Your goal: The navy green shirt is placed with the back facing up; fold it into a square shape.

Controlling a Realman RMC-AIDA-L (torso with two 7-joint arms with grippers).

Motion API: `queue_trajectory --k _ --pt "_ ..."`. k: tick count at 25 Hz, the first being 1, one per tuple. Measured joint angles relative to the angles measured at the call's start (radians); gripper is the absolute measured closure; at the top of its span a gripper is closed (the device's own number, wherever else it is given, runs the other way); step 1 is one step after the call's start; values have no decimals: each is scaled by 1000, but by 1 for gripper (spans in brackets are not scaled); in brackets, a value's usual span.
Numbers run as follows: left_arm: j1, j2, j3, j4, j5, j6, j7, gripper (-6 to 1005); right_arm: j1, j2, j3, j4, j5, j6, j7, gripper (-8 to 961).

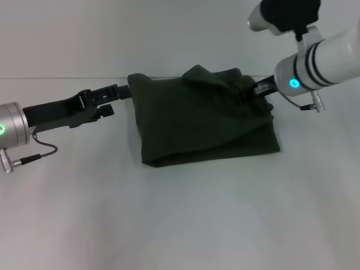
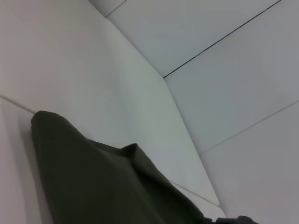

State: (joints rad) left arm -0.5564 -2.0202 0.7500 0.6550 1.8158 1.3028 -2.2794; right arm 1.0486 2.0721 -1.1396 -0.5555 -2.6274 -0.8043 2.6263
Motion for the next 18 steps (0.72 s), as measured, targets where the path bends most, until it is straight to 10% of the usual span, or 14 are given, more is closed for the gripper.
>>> queue_trajectory --k 8,18 --pt "-7 -3 -1 0 -2 -2 0 61 -118 11 -1 -270 -69 -133 125 933" --pt "-18 -10 -2 2 -3 -2 0 61 -117 6 1 -184 -106 -84 163 932"
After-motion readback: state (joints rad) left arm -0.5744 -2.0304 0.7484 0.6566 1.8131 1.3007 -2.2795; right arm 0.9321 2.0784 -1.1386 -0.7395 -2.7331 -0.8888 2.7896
